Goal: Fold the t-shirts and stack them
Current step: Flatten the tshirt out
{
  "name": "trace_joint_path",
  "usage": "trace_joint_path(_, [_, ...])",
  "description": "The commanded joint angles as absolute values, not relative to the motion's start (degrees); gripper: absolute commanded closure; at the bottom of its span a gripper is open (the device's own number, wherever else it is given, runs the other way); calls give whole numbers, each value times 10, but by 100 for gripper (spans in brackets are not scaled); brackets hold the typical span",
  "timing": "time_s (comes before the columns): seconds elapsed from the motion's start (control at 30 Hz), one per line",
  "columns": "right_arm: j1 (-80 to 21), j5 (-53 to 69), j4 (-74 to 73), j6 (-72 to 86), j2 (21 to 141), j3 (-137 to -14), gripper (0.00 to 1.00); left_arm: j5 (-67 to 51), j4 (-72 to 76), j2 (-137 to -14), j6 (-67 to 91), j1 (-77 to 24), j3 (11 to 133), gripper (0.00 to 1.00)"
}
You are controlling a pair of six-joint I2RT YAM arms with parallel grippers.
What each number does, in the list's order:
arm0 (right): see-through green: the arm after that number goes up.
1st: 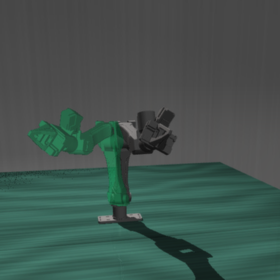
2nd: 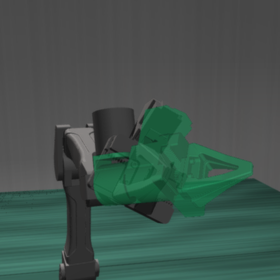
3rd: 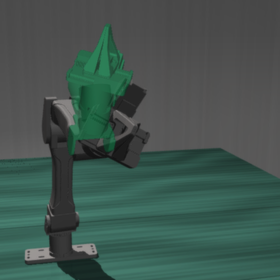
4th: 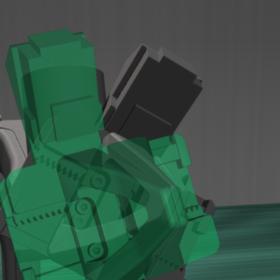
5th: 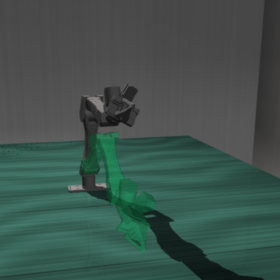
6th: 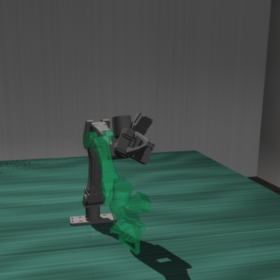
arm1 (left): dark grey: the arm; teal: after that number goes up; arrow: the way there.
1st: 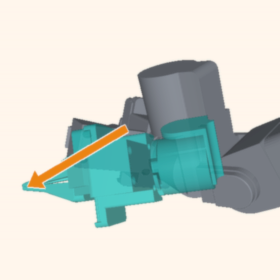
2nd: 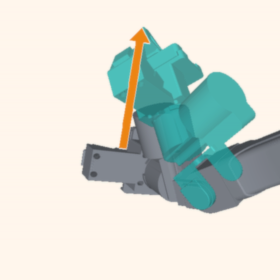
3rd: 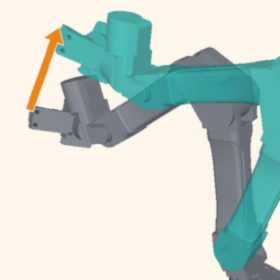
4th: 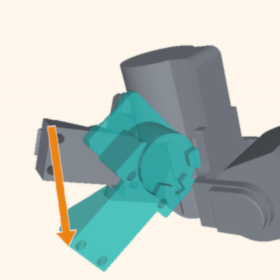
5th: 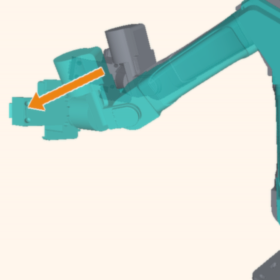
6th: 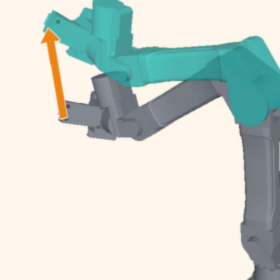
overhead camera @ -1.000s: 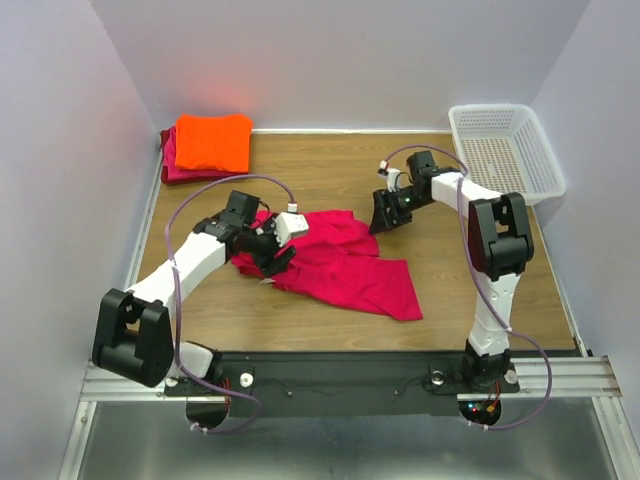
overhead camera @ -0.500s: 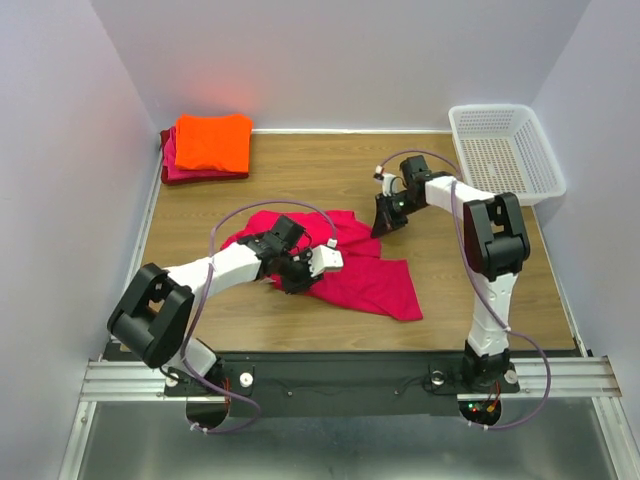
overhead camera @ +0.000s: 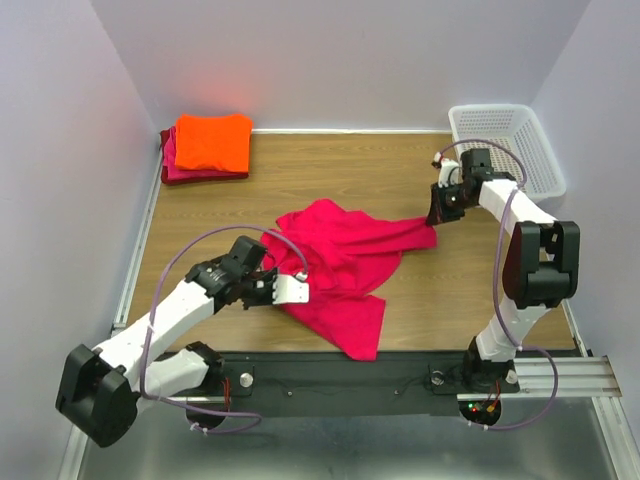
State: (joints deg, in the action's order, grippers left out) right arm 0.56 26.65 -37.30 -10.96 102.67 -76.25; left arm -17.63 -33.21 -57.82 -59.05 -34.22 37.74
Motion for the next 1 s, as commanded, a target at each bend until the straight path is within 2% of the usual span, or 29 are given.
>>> trace_joint_path(0.0, [-3, 159, -413, -180, 985, -726, 99, -110, -403, -554, -708, -274, 338, 100])
trace_joint_path(0.2, [35, 132, -421, -207, 968, -718, 99, -95, -400, -603, -833, -89, 353, 100])
trace_joint_path(0.4, [37, 194, -447, -205, 972, -730, 99, -123, -377, -664, -882, 9, 400, 99])
trace_joint_path(0.43, [37, 205, -451, -206, 972, -731, 99, -147, -391, -669, -879, 18, 413, 89])
trace_joint_path(0.47, [37, 219, -467, -212, 972, -739, 99, -165, -405, -672, -878, 19, 444, 83])
trace_joint_path(0.5, [37, 253, -480, -221, 974, -746, 91, -184, -423, -671, -875, 20, 460, 77])
trace_joint_path(0.57, [37, 272, -512, -226, 976, -758, 72, -251, -482, -658, -879, 19, 499, 52])
trace_joint_path(0.63, [37, 282, -521, -230, 968, -769, 51, -313, -522, -646, -878, 17, 521, 41])
trace_joint_path(0.7, [37, 279, -520, -240, 948, -773, 46, -337, -526, -634, -858, 2, 547, 41])
trace_joint_path(0.77, [37, 281, -521, -242, 939, -781, 46, -349, -512, -633, -801, -24, 562, 42])
trace_joint_path(0.87, [35, 308, -535, -247, 919, -780, 50, -345, -460, -645, -688, -104, 582, 44])
trace_joint_path(0.97, [18, 306, -542, -264, 912, -754, 55, -341, -397, -641, -652, -152, 571, 44])
